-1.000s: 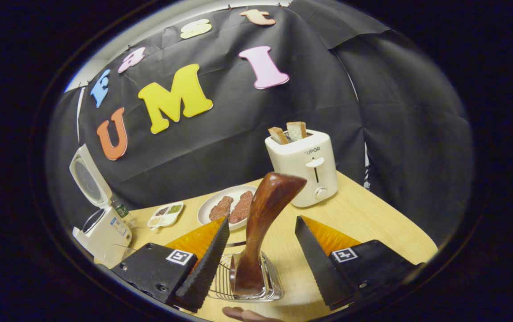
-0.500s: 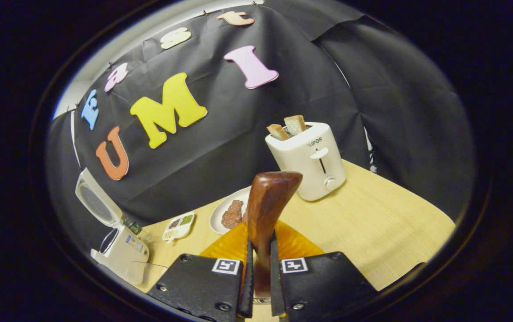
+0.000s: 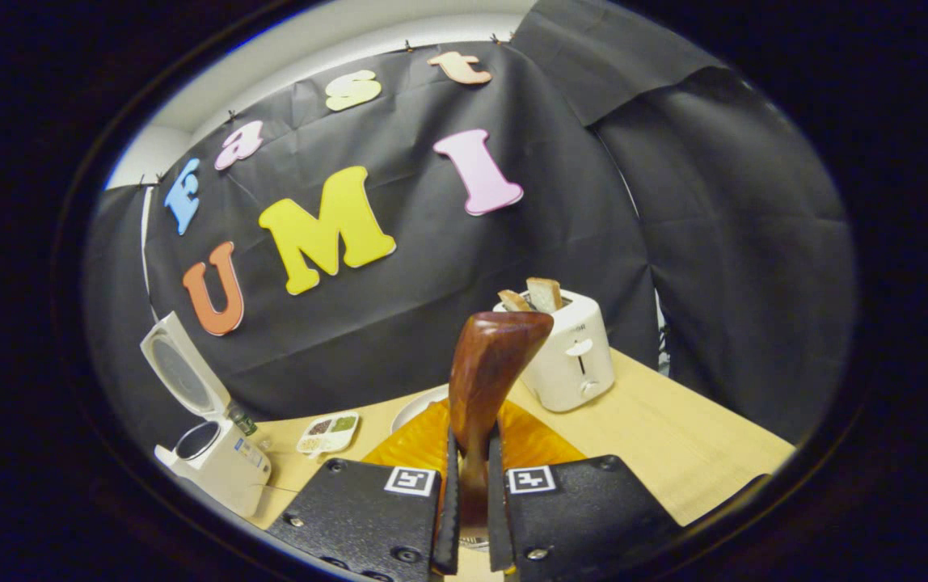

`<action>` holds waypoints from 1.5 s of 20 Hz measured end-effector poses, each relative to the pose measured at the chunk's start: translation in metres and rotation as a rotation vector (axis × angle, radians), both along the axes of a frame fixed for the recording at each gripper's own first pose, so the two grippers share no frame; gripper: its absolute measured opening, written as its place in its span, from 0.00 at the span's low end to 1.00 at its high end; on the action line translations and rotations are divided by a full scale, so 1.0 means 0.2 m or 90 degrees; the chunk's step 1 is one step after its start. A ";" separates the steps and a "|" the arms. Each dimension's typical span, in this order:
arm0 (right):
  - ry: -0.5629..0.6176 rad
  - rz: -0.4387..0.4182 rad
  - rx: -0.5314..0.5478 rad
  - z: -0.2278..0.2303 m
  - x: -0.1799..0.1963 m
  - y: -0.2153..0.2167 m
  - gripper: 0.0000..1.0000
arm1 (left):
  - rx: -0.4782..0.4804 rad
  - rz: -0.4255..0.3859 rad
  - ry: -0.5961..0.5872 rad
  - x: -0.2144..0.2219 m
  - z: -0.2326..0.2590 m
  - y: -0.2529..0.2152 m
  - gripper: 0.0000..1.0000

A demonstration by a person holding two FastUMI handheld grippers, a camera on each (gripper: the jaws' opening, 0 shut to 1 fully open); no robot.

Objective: Close the left gripper, press the button to open the rice cooker; take a wooden spoon from the chopstick holder with the right hand, scoop a spoonful of rice and pour it into the rice cooker, then put the wooden spoon back into the chopstick holder.

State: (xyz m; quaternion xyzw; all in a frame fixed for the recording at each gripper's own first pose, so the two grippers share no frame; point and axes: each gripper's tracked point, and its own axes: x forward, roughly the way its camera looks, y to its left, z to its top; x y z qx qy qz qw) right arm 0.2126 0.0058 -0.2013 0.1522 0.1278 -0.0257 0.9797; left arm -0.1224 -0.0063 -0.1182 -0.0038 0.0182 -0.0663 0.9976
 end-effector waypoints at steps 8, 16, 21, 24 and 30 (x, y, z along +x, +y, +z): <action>-0.016 0.099 0.011 0.20 -0.16 0.39 0.19 | 0.004 0.001 0.026 0.03 -0.06 0.00 0.94; -0.039 0.167 -0.080 0.09 -0.22 0.85 0.19 | 0.022 0.039 0.049 -0.06 -0.09 0.06 0.94; -0.006 0.170 -0.159 -0.19 -0.22 1.00 0.19 | 0.012 0.048 0.037 -0.07 -0.06 0.10 0.94; 0.020 0.157 -0.202 -0.32 -0.21 1.01 0.19 | 0.005 0.053 0.039 -0.07 -0.08 0.11 0.94; 0.052 0.154 -0.214 -0.43 -0.26 1.09 0.20 | 0.013 0.061 0.053 -0.05 -0.10 0.11 0.94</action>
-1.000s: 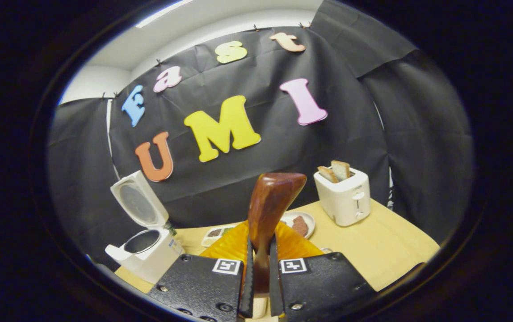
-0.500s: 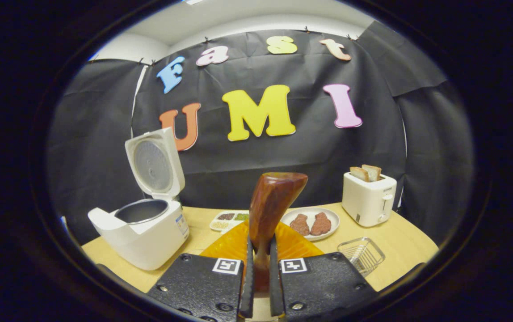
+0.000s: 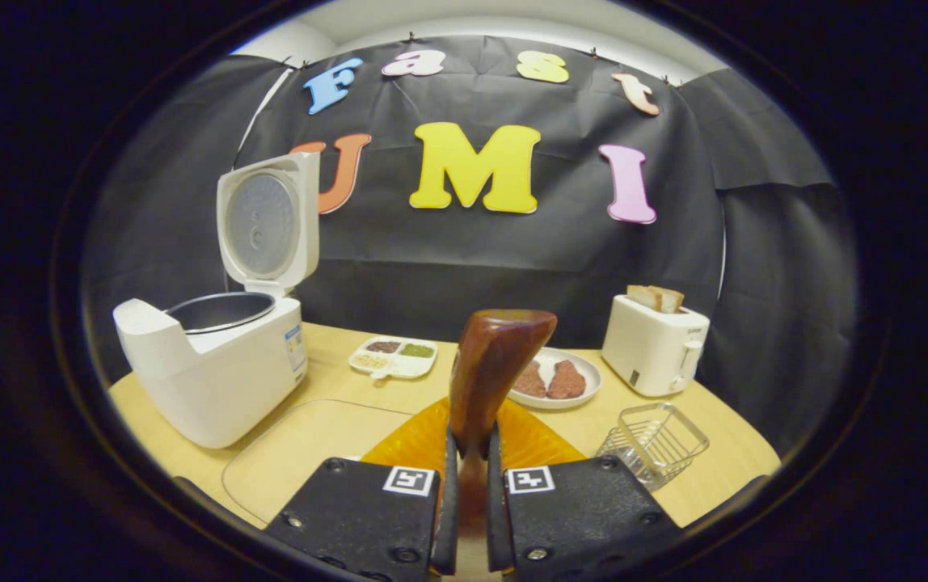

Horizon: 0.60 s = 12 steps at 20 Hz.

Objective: Close the left gripper, press the button to open the rice cooker; take a wooden spoon from the chopstick holder with the right hand, scoop a spoonful of rice and pour it into the rice cooker, then put the wooden spoon back into the chopstick holder.

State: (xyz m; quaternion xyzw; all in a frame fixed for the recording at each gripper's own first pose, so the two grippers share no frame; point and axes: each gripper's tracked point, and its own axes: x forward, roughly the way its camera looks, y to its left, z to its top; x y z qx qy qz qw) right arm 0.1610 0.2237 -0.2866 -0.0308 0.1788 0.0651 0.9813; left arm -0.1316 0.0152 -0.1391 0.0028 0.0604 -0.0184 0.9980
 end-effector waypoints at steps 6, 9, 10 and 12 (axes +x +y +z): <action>0.072 0.009 0.138 -0.03 -0.05 0.11 0.20 | 0.006 0.004 0.000 -0.02 0.01 0.00 0.94; 0.112 0.016 0.211 -0.05 -0.05 0.15 0.20 | 0.002 0.010 -0.007 -0.02 0.04 0.01 0.94; 0.126 0.020 0.239 -0.05 -0.05 0.16 0.20 | -0.001 0.012 -0.006 -0.02 0.03 0.02 0.94; 0.160 0.033 0.309 -0.06 -0.07 0.20 0.20 | -0.004 0.011 -0.001 -0.01 0.01 0.01 0.94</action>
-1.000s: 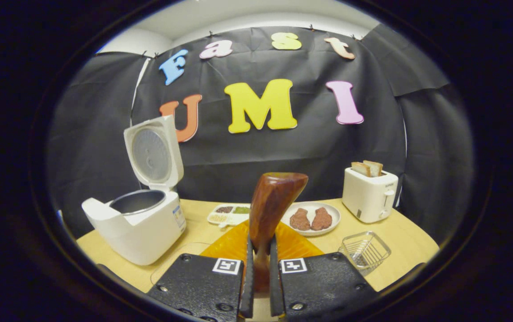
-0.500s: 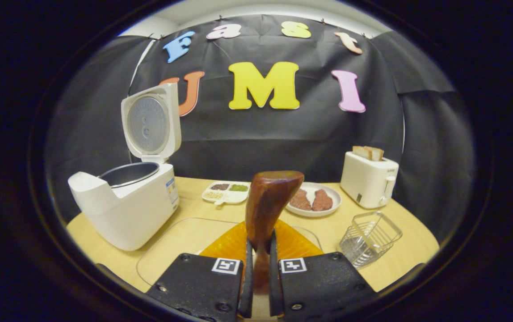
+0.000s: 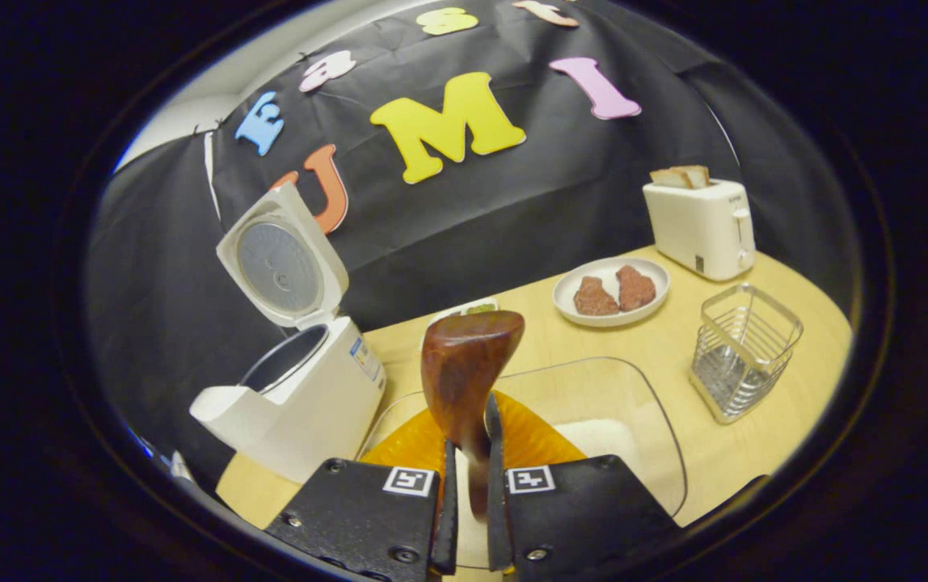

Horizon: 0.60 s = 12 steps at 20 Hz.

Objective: Close the left gripper, press the button to open the rice cooker; take a wooden spoon from the chopstick holder with the right hand, scoop a spoonful of rice and pour it into the rice cooker, then put the wooden spoon back into the chopstick holder.

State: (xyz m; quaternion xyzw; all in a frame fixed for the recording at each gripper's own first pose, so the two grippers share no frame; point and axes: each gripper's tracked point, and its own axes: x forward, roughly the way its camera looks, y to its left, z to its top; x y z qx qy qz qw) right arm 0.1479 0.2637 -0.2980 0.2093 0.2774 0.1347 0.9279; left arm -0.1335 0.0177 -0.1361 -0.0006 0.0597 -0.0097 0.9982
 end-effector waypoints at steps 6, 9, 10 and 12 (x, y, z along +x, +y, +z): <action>0.111 -0.029 0.208 -0.02 0.03 -0.09 0.19 | 0.012 0.000 0.004 0.00 -0.02 0.00 0.94; 0.105 -0.060 0.271 0.04 0.03 -0.20 0.19 | 0.007 -0.005 0.007 0.01 -0.02 -0.01 0.94; 0.102 -0.080 0.278 0.05 0.04 -0.25 0.19 | 0.008 -0.003 0.008 0.02 -0.02 -0.01 0.94; 0.083 -0.101 0.307 0.09 0.03 -0.31 0.19 | 0.011 0.002 0.011 0.02 -0.04 0.00 0.94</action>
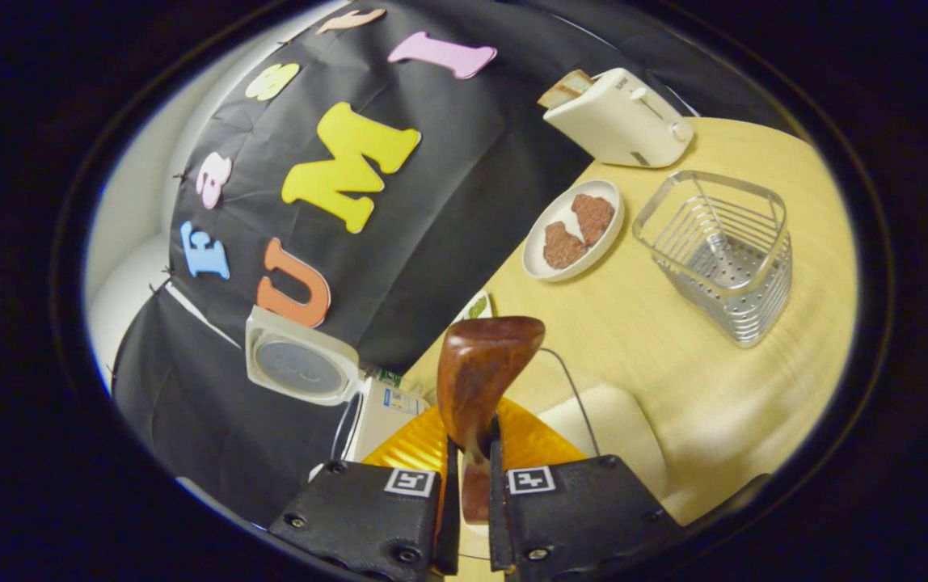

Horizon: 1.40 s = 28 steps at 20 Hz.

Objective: Close the left gripper, press the button to open the rice cooker; take a wooden spoon from the chopstick holder with the right hand, scoop a spoonful of rice and pour it into the rice cooker, then put the wooden spoon back into the chopstick holder.

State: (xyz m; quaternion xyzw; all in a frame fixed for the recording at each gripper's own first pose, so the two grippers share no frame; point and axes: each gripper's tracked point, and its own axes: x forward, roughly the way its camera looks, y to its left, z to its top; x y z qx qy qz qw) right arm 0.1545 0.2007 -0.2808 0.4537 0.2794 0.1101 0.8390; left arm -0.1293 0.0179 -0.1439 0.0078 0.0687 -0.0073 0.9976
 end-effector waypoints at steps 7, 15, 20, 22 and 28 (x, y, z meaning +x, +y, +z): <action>-0.017 -0.017 0.346 0.26 -0.06 -0.09 0.19 | -0.008 -0.011 0.008 0.01 -0.02 -0.02 0.94; -0.005 -0.014 0.354 0.31 -0.09 -0.07 0.19 | -0.001 -0.006 0.009 0.02 -0.04 0.00 0.94; -0.011 -0.001 0.291 0.37 -0.04 0.02 0.19 | 0.003 -0.007 0.005 0.02 -0.04 0.01 0.94; -0.015 0.023 0.262 0.43 -0.02 0.11 0.19 | 0.006 -0.009 -0.001 0.01 -0.02 0.03 0.94; -0.046 0.073 0.153 0.59 0.12 0.43 0.17 | 0.006 -0.006 -0.012 0.02 -0.03 0.09 0.94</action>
